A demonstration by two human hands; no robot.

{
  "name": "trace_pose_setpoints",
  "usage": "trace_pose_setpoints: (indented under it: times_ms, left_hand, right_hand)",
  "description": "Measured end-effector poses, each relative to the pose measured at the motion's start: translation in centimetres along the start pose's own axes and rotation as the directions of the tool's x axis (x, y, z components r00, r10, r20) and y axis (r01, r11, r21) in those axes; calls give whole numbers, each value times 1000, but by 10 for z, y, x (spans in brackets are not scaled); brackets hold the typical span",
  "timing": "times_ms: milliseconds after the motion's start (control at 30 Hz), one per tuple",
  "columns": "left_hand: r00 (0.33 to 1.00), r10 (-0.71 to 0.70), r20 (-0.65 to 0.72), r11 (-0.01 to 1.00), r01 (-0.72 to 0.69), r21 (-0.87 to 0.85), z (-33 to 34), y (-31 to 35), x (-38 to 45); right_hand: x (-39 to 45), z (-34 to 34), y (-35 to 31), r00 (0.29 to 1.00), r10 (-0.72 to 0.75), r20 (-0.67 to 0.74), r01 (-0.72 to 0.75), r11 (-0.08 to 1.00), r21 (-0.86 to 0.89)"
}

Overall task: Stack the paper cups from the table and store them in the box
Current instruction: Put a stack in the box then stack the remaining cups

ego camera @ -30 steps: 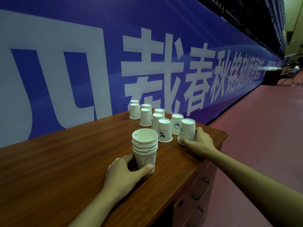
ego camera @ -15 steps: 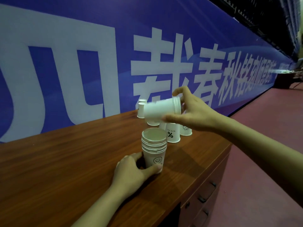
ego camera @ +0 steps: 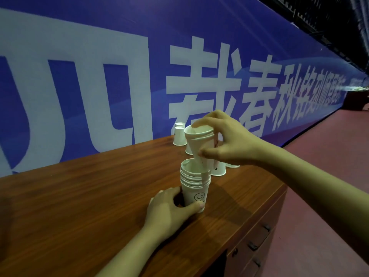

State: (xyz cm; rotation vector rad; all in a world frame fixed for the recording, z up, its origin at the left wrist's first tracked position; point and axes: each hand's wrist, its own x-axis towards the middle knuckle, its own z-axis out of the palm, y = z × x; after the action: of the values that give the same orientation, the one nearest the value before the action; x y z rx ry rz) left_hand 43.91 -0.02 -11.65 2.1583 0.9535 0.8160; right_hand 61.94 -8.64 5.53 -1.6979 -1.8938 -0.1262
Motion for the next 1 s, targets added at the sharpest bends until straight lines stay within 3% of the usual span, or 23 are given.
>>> trace_pose_setpoints:
  times_ms: [167, 367, 533, 767, 833, 900, 967, 1000]
  left_hand:
    - [1000, -15, 1, 1000, 15, 4, -1, 4, -2]
    - [998, -55, -8, 997, 55, -61, 1, 5, -2]
    - [999, -12, -34, 1000, 11, -17, 1, 6, -3]
    - [998, 32, -50, 995, -36, -96, -4, 13, -6]
    - [998, 36, -51, 997, -39, -66, -3, 15, -9]
    - [994, 26, -110, 999, -28, -16, -2, 17, -11]
    - [982, -17, -189, 1000, 19, 12, -5, 16, -10]
    - [974, -52, -220, 999, 53, -5, -7, 15, -9]
  right_hand:
    - [-6, 16, -2, 997, -11, -82, 24, 988, 152]
    - [-17, 44, 7, 959, 79, 271, -90, 996, 29]
    - [-17, 43, -1, 979, 129, 158, -154, 976, 157]
    - [-16, 60, 1, 960, 161, 230, -184, 980, 82]
    - [-16, 59, 1, 950, 168, 263, -225, 953, 202]
    - [-19, 63, 6, 954, 212, 213, -292, 819, 494]
    - [-24, 77, 26, 914, 406, -4, -285, 648, 706]
    - [-26, 86, 42, 840, 523, -143, -265, 627, 732]
